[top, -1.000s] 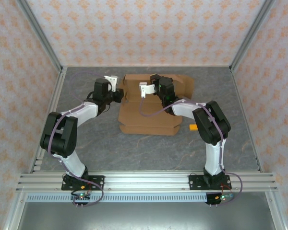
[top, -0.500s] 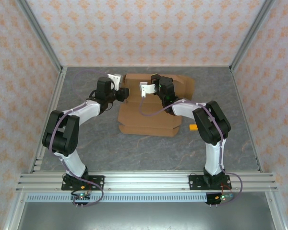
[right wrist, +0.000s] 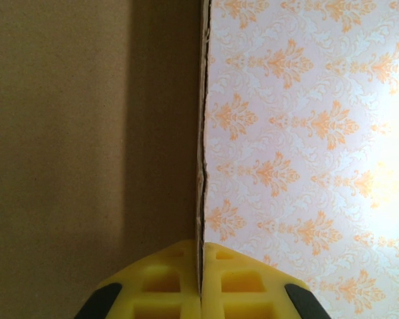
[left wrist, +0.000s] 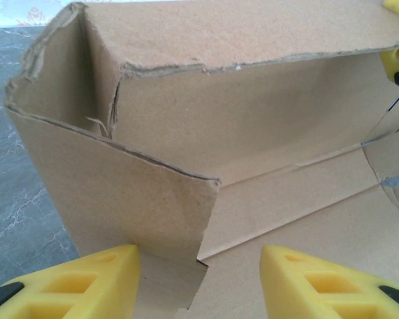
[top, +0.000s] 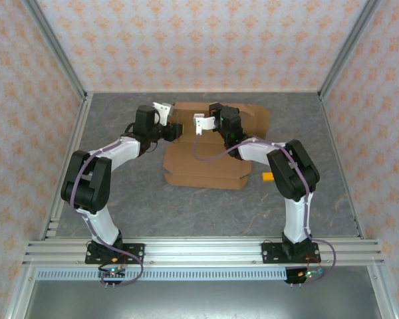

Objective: Fold the paper box

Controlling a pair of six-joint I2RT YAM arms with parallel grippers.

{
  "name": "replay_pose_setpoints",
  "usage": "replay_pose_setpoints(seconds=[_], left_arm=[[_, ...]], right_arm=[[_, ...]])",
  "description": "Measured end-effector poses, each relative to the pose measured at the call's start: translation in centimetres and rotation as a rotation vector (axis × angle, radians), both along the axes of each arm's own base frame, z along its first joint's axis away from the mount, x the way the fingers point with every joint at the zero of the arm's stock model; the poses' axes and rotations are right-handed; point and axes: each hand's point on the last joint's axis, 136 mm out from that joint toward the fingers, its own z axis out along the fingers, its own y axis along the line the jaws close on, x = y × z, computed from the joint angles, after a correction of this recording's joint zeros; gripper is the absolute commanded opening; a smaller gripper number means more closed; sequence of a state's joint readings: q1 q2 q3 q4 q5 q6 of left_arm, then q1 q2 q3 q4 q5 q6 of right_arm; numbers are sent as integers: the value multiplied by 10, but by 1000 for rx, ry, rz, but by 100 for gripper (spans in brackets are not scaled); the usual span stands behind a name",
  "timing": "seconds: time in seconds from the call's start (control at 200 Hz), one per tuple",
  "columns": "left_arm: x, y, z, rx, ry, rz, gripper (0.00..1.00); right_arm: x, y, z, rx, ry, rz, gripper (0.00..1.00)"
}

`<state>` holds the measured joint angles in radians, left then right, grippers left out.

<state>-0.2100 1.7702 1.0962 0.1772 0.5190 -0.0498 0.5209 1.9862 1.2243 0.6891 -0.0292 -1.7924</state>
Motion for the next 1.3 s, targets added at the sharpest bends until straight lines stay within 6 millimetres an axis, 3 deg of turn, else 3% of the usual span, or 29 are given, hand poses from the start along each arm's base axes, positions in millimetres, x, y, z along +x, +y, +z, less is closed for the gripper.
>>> replay_pose_setpoints(seconds=[0.325, 0.565, 0.776, 0.851, 0.951, 1.171, 1.301], left_arm=[[-14, 42, -18, 17, 73, 70, 54], [-32, 65, 8, 16, 30, 95, 59], [-31, 121, 31, 4, -19, 230, 57], [-21, 142, 24, 10, 14, 298, 54], [4, 153, 14, 21, 73, 336, 53], [62, 154, -9, 15, 174, 310, 52], [80, 143, -33, 2, 244, 249, 52]], right_arm=[[0, 0, 0, 0, 0, 0, 0], [0, 0, 0, 1, 0, 0, 0], [1, -2, 0, 11, 4, -2, 0], [2, -2, -1, 10, 6, -3, 0], [2, -2, -1, 11, 5, -2, 0], [3, 0, -1, 12, 4, 2, 0], [4, 1, -3, 11, 7, 5, 0]])
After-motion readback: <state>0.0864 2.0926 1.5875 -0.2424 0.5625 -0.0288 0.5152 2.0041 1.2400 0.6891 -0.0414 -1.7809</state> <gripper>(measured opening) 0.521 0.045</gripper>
